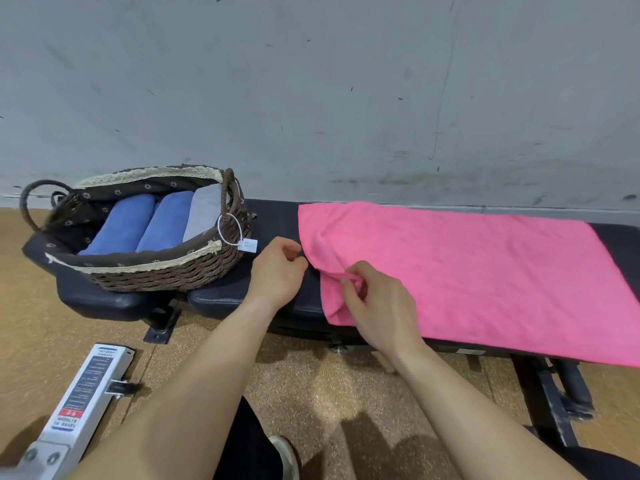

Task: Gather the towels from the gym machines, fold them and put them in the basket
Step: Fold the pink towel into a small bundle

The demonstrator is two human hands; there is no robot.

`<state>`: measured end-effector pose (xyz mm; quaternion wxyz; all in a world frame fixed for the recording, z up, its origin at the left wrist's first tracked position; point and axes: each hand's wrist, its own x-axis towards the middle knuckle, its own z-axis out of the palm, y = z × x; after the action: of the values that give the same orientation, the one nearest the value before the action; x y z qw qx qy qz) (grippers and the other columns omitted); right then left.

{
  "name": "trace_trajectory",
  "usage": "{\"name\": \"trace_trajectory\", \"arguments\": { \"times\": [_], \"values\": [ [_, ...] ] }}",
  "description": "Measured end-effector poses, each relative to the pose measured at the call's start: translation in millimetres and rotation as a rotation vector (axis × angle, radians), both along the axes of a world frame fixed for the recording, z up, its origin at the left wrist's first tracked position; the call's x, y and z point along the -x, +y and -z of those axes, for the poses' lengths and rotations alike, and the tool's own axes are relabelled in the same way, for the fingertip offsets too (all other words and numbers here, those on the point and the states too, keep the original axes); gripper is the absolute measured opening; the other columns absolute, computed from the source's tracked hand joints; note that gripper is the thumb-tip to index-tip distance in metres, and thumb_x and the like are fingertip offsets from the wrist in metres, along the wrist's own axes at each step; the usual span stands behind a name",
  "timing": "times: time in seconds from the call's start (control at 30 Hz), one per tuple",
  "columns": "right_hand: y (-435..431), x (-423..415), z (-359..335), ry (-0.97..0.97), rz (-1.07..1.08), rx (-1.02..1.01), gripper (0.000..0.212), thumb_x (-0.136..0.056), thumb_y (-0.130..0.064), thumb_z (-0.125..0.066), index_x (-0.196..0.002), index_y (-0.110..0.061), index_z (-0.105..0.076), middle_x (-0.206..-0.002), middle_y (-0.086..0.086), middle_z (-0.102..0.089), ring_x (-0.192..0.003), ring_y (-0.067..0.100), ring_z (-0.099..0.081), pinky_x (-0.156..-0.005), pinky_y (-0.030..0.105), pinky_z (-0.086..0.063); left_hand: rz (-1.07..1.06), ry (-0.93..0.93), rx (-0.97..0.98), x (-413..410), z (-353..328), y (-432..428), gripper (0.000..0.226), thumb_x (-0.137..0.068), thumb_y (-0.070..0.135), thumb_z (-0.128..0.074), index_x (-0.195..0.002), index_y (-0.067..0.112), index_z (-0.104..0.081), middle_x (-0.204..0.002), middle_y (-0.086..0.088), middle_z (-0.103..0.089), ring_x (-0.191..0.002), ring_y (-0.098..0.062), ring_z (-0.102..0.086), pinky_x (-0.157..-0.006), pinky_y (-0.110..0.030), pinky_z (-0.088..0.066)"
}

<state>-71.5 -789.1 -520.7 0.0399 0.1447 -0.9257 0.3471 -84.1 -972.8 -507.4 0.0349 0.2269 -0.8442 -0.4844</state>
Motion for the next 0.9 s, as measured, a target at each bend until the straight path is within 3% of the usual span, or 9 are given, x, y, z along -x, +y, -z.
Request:
{"name": "trace_trajectory", "arguments": {
  "times": [0.13,0.3,0.47,0.63,0.77,0.9],
  "values": [
    [16,6,5,0.009,-0.003,0.035,0.018,-0.097,-0.043,-0.055,-0.103,-0.033,-0.069,-0.092,-0.014,-0.049,-0.077,0.006,-0.056,-0.063,0.030,-0.050,0.040,-0.042,0.119,37,-9,9,0.035,-0.092,0.020,-0.060,-0.126,0.014,-0.055,-0.118,-0.002,-0.060,-0.112,-0.020,-0.056,-0.091,-0.028,-0.041],
    [33,12,1,-0.005,-0.081,0.090,0.016,-0.097,-0.030,-0.057,-0.105,-0.027,-0.071,-0.087,-0.016,-0.055,-0.076,0.003,-0.052,-0.068,0.026,-0.042,-0.033,-0.099,0.210,96,-9,10,0.041,-0.089,0.012,-0.055,-0.130,0.010,-0.051,-0.128,-0.014,-0.058,-0.121,-0.031,-0.053,-0.098,-0.032,-0.041],
    [42,18,-1,-0.039,-0.117,0.092,0.016,-0.093,-0.025,-0.060,-0.104,-0.026,-0.071,-0.089,-0.014,-0.060,-0.079,0.004,-0.054,-0.071,0.023,-0.042,-0.037,-0.173,0.371,127,-4,12,0.042,-0.088,0.007,-0.054,-0.130,0.007,-0.046,-0.130,-0.019,-0.055,-0.120,-0.038,-0.054,-0.097,-0.039,-0.044],
    [46,18,-3,-0.091,-0.136,0.087,0.008,-0.086,-0.024,-0.063,-0.087,-0.029,-0.069,-0.076,-0.015,-0.062,-0.072,0.005,-0.056,-0.065,0.032,-0.048,0.062,-0.235,0.477,133,-8,10,0.011,-0.082,0.009,-0.057,-0.091,0.012,-0.063,-0.111,-0.015,-0.068,-0.102,-0.036,-0.063,-0.083,-0.039,-0.052],
    [52,21,-5,-0.123,-0.121,0.122,0.008,-0.085,-0.034,-0.068,-0.080,-0.028,-0.068,-0.067,-0.015,-0.064,-0.065,0.006,-0.060,-0.062,0.038,-0.052,0.065,-0.110,0.378,128,-23,11,0.015,-0.081,0.023,-0.067,-0.094,0.019,-0.060,-0.102,-0.005,-0.066,-0.098,-0.028,-0.063,-0.083,-0.033,-0.051],
    [63,20,-16,-0.103,-0.126,0.162,0.012,-0.089,-0.038,-0.068,-0.086,-0.028,-0.070,-0.066,-0.012,-0.066,-0.064,0.007,-0.062,-0.063,0.038,-0.052,0.069,0.008,0.193,126,-46,21,0.018,-0.084,0.010,-0.065,-0.098,0.014,-0.055,-0.090,-0.011,-0.068,-0.057,-0.025,-0.065,-0.060,-0.031,-0.055]
  ]
}}
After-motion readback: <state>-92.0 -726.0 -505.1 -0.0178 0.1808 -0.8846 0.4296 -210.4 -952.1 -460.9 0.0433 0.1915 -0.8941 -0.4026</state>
